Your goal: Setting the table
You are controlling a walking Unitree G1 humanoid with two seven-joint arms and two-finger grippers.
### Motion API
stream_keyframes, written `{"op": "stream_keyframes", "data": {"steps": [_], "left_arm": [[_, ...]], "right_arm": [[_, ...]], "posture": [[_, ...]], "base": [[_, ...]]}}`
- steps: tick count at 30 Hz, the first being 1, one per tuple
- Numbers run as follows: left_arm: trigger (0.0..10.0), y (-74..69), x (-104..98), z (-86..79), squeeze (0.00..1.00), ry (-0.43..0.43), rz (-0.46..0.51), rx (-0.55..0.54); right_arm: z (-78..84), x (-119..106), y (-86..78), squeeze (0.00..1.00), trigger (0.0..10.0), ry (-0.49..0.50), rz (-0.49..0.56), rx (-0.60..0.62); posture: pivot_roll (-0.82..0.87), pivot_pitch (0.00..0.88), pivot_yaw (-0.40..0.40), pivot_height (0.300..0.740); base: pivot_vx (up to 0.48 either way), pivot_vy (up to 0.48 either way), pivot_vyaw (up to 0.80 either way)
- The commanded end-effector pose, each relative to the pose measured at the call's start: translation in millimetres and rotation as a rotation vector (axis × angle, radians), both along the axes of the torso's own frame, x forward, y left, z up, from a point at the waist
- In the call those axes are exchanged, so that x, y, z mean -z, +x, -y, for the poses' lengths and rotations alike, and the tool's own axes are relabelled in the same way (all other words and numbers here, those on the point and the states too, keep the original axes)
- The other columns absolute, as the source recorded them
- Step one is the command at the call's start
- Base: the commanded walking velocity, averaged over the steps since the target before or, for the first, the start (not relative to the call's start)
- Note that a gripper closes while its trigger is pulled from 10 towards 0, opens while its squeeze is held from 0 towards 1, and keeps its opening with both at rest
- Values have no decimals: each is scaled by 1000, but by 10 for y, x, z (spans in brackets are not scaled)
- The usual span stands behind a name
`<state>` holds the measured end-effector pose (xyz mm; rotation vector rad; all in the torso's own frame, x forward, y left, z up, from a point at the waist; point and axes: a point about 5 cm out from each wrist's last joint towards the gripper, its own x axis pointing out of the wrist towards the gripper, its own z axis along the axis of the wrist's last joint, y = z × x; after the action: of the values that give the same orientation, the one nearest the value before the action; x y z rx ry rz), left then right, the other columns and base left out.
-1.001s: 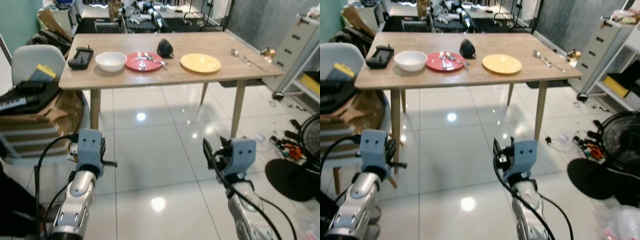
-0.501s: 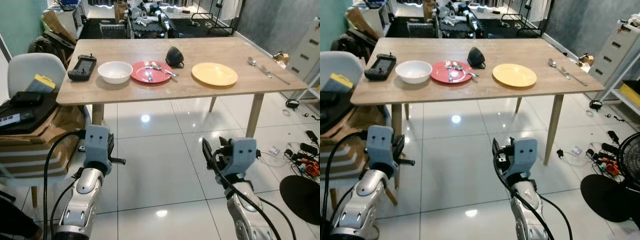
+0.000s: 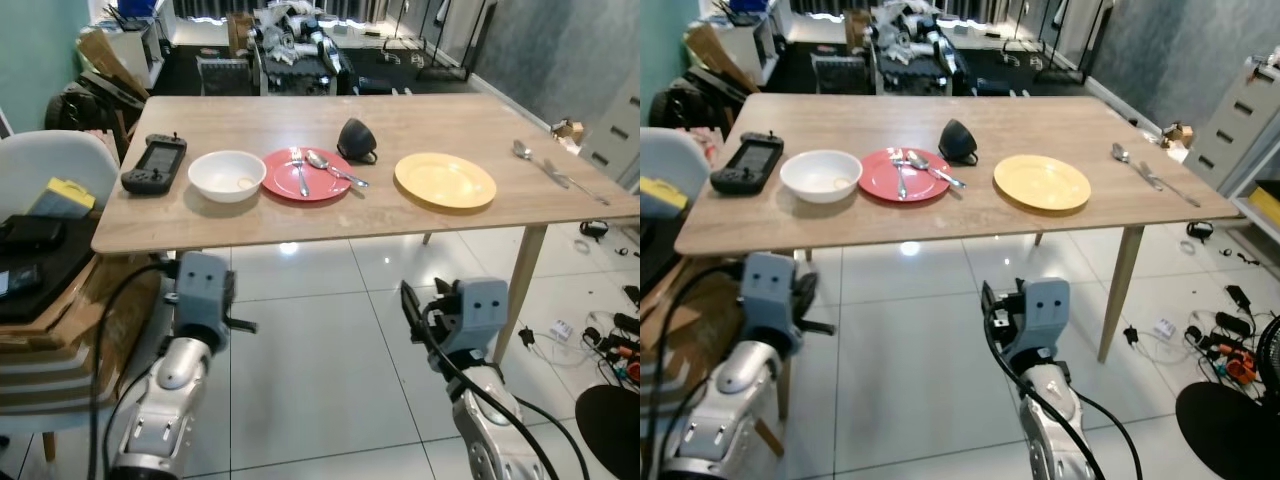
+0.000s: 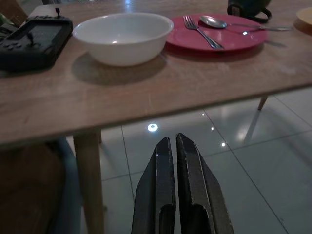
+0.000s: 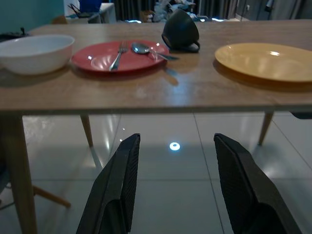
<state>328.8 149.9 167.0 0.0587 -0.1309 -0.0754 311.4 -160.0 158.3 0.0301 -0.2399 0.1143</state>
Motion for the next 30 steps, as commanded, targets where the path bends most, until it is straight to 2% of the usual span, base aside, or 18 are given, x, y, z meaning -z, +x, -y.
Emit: {"op": "stream_keyframes", "data": {"steps": [1,14,20,30], "left_arm": [[10000,-5,31,31,0,1,-17,5],[10000,20,-50,-48,0,1,5,-22],[10000,15,-244,-157,0,30,77,-59],[10000,4,-345,-248,0,37,94,-64]], "right_arm": [[38,15,-14,0,10000,1,-11,7],[21,-20,-13,0,10000,3,-2,0],[-10,-129,-6,0,10000,-21,35,-13],[-18,-158,2,0,10000,-10,41,-13]], "posture": [[58,105,37,740],[60,105,37,740],[67,113,38,740],[74,118,38,740]], "base": [[480,0,0],[480,0,0],[480,0,0],[480,0,0]]}}
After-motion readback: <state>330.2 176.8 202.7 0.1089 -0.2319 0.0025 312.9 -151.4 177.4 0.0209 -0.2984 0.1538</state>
